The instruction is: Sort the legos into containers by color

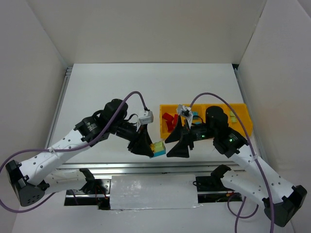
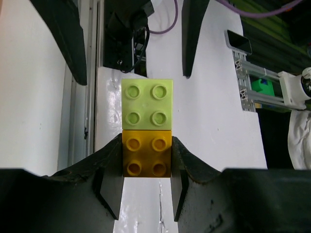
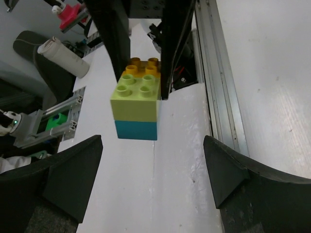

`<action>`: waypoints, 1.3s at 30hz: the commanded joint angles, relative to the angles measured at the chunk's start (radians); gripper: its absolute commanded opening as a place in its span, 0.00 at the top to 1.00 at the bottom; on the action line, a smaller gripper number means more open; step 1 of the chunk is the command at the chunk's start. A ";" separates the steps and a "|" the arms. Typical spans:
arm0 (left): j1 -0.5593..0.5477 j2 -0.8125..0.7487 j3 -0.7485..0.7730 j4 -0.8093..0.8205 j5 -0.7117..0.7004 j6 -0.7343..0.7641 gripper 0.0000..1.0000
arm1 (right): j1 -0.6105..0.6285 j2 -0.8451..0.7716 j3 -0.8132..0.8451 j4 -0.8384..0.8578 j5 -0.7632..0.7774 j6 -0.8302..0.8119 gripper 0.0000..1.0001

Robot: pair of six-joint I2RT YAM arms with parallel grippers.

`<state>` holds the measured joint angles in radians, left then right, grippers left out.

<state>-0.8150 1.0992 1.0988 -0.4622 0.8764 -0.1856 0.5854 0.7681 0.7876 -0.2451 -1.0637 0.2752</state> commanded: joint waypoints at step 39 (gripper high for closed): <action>-0.015 -0.007 -0.068 -0.050 0.053 0.075 1.00 | 0.248 0.206 0.134 0.053 0.166 0.005 0.56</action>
<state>-0.8261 1.1042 1.0267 -0.5392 0.9047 -0.1337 0.8223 0.9676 0.8818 -0.2459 -0.8860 0.2905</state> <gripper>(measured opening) 0.481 0.444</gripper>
